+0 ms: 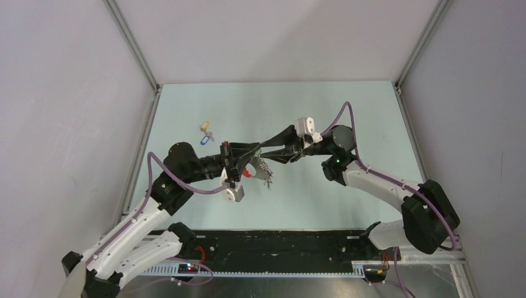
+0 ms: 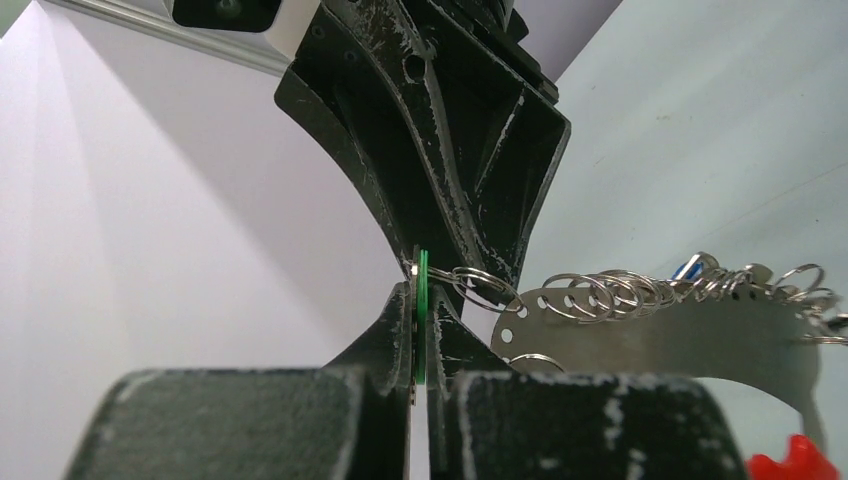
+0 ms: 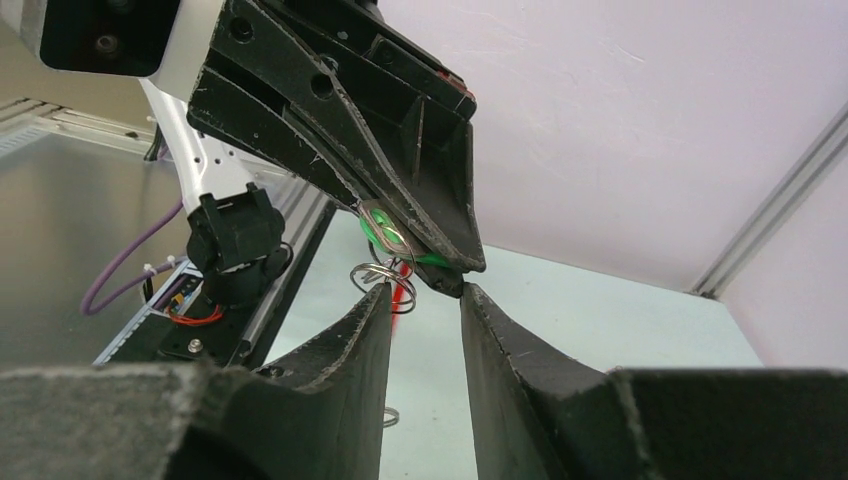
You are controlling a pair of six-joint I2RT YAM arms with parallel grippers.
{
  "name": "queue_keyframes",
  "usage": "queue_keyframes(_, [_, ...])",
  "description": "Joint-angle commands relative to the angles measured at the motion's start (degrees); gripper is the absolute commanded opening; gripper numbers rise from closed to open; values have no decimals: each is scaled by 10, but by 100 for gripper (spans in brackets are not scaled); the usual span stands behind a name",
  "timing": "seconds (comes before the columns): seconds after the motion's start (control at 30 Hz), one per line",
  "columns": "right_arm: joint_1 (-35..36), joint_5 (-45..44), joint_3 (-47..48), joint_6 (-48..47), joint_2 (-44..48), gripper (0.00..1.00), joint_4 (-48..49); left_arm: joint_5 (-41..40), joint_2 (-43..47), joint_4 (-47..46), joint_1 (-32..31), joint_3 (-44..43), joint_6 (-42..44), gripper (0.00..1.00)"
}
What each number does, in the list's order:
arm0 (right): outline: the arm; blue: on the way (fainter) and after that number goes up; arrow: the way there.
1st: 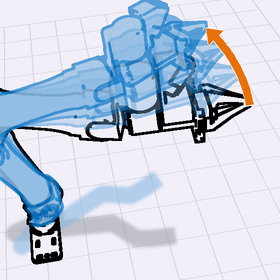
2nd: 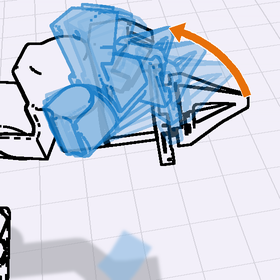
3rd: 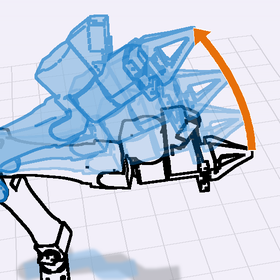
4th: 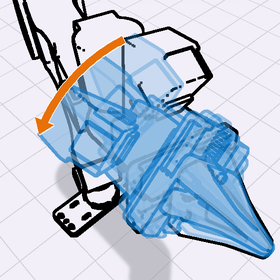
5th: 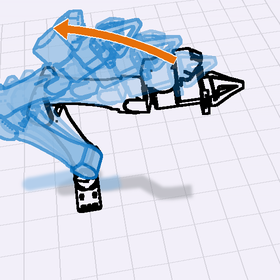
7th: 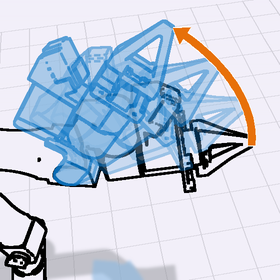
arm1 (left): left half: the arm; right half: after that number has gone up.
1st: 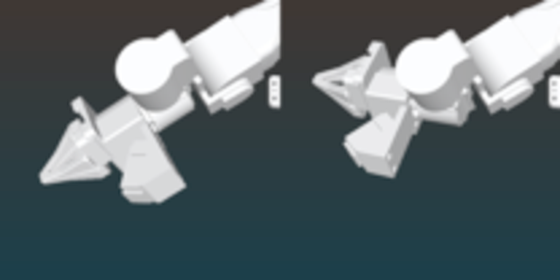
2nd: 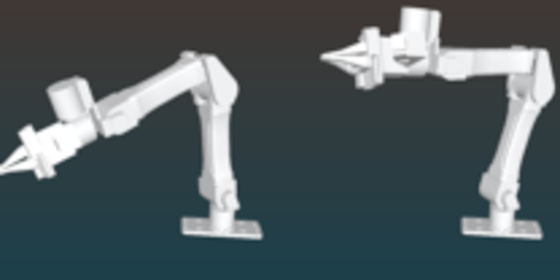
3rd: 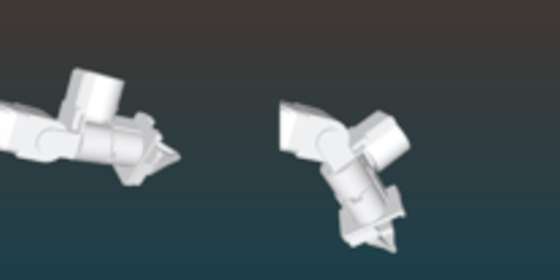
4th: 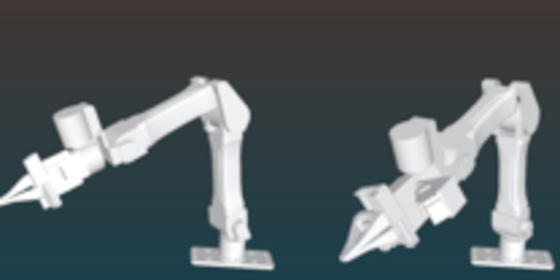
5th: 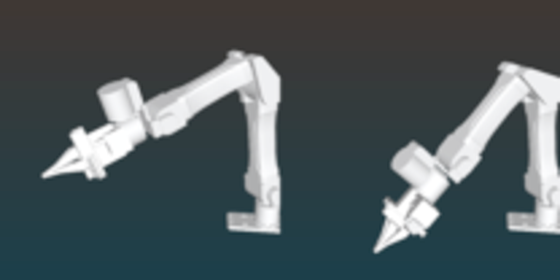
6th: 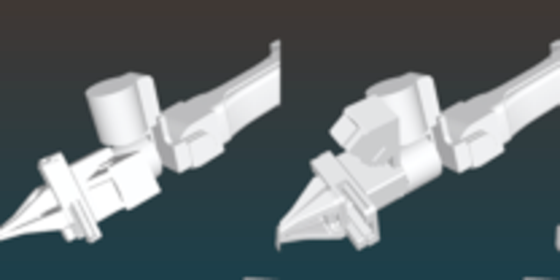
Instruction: Remove the keys from the keyring
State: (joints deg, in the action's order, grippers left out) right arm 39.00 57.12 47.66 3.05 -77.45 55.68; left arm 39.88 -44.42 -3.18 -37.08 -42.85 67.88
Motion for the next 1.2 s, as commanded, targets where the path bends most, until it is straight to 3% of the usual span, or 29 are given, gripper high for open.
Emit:
queue_keyframes(0.0, [5, 45, 16, 66, -20, 36, 108, 3, 9, -27, 4, -13, -4, 0])
queue_keyframes(0.07, [5, 53, 19, 77, -26, 33, 113, -1, 9, -27, 4, -12, -3, 0])
queue_keyframes(0.23, [-1, 56, 23, 80, -28, 0, 104, -5, 13, -27, 5, -12, -1, 0])
queue_keyframes(0.67, [-52, -1, 22, 180, 3, 0, 86, -39, 16, -27, 4, -3, 15, 0])
queue_keyframes(0.97, [-25, -169, 52, 172, 71, 0, -176, -45, 12, -27, 5, 0, 22, 0])
queue_keyframes(1.17, [-15, -235, 56, 238, 89, 0, -209, -43, 2, -27, 4, 4, 35, 0])
